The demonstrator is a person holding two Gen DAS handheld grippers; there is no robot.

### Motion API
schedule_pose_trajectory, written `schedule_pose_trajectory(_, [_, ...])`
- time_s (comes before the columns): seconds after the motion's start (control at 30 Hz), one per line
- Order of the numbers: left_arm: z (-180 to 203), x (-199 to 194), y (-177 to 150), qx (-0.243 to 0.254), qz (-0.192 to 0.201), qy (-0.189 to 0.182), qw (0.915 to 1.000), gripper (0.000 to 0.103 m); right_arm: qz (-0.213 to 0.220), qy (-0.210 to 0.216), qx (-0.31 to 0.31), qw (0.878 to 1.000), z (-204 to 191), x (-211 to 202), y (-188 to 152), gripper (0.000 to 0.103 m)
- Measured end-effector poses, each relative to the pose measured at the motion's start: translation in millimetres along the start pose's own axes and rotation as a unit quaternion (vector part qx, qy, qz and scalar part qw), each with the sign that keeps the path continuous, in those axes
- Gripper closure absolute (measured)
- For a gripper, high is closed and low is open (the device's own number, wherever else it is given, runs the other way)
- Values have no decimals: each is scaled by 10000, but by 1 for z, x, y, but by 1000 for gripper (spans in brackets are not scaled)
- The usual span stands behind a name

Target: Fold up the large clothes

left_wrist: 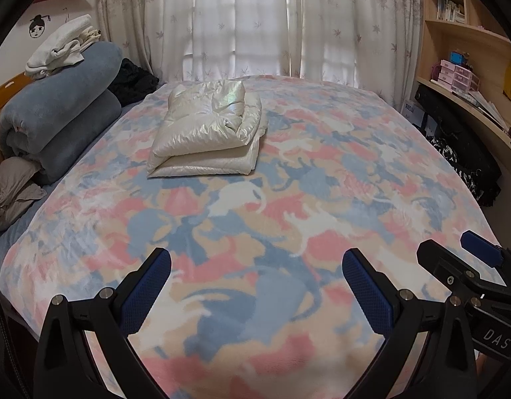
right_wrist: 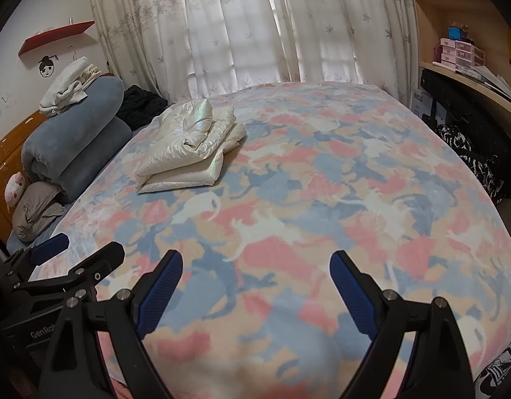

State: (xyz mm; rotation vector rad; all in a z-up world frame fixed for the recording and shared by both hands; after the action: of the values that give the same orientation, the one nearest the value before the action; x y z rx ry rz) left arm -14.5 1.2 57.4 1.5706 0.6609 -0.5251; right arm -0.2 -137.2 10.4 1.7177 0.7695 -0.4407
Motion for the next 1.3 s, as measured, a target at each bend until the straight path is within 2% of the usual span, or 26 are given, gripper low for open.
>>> schedule_pose_trajectory(1.3, [-6, 7, -5, 57, -112, -14, 9999, 1, -30, 3, 3, 10000, 3, 1, -2, 12])
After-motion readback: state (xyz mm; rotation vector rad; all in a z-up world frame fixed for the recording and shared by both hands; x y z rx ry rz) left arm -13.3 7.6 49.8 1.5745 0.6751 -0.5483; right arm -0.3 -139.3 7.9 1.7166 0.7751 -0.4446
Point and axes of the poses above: each gripper's, at about its wrist camera, not at the fingertips, and x roughly the way its jaws point, z to its right, y to its top, the point moved 2 cm from there along x, roughly the way its jaws point, and after that the axes turned 9 degrees about x, right-handed, at the moved point
